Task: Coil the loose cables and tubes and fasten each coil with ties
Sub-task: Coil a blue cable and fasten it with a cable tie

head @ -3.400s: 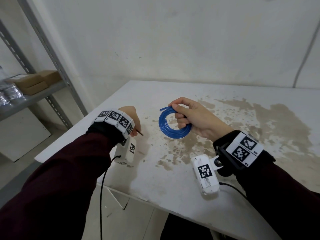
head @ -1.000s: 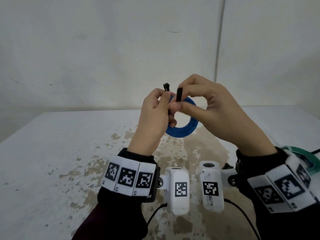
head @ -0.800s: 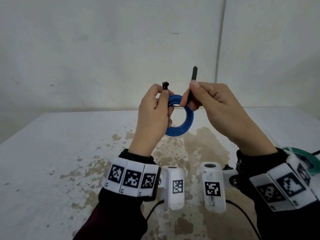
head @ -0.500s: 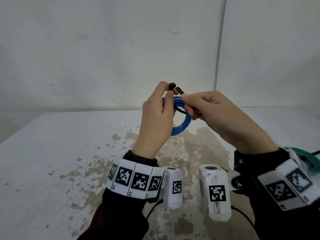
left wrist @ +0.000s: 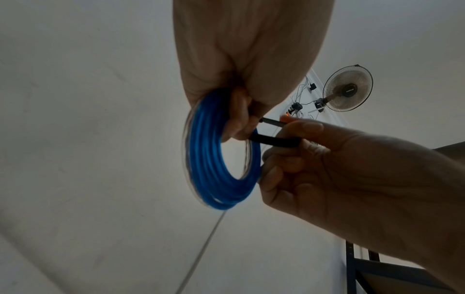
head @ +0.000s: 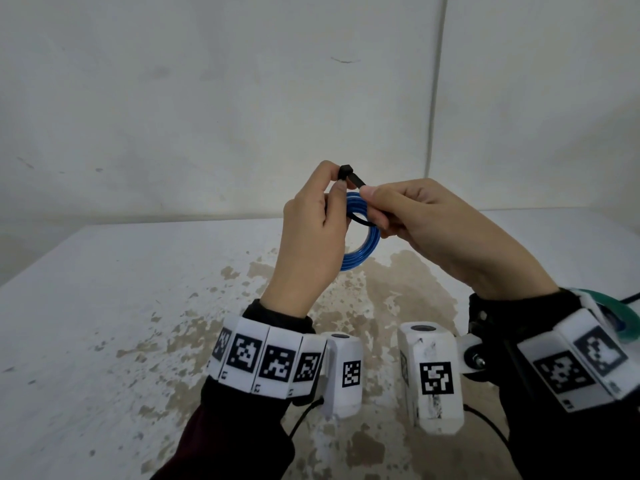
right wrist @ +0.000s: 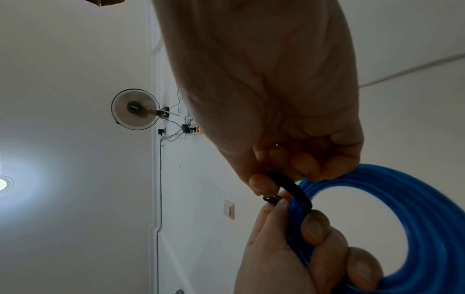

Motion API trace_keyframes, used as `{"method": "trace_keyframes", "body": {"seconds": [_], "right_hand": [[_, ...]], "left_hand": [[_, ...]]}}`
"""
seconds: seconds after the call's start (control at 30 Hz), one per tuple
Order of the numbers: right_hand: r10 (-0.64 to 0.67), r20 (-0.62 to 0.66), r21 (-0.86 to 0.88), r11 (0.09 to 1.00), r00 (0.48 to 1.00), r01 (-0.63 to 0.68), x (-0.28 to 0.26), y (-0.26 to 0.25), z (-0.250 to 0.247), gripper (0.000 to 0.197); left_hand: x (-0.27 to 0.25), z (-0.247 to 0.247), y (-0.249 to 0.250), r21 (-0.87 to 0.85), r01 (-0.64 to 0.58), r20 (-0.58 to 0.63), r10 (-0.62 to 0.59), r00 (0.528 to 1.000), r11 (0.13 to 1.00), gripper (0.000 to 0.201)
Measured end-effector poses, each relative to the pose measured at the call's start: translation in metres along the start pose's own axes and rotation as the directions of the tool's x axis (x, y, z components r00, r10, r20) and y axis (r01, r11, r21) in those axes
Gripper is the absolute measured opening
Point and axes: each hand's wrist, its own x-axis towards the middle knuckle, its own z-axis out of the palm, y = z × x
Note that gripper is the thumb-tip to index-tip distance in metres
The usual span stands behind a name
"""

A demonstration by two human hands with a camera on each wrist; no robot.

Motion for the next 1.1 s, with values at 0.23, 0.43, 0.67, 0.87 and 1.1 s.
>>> {"method": "trace_keyframes", "body": {"seconds": [0.23, 0.43, 0.67, 0.87, 1.1], "right_hand": [[-0.002, 0.01, 0.0, 1.0, 1.0, 0.002, 0.0002, 0.0007, -0.0007, 0.045], [-0.001, 0.02, 0.012, 1.0, 1.0, 0.001, 0.0004, 0.0013, 0.0, 0.045], [0.002, 0.022, 0.002, 1.0, 1.0, -0.002, 0.0007, 0.002, 0.0001, 0.045], [0.014, 0.002, 0.012, 1.0, 1.0, -0.014, 0.001, 0.0028, -0.0017, 0.047], [0.003, -0.008, 0.019, 1.0, 1.0, -0.003, 0.0013, 0.0008, -0.0015, 0.047]], "left_hand": [[0.0002, 0.0006, -0.0011, 0.025, -0.026, -0.003, 0.026, 1.0, 0.999, 0.017], [-0.0003, 0.0006, -0.0016, 0.039, -0.038, -0.007, 0.038, 0.999, 0.999, 0.017], [-0.0008, 0.0001, -0.0015, 0.062, -0.06, -0.008, 0.06, 0.998, 0.996, 0.018], [-0.001, 0.0007, 0.0, 0.057, -0.053, -0.011, 0.054, 0.998, 0.997, 0.017], [-0.0008, 0.0008, 0.0017, 0.041, -0.042, -0.016, 0.043, 0.999, 0.998, 0.017]]}}
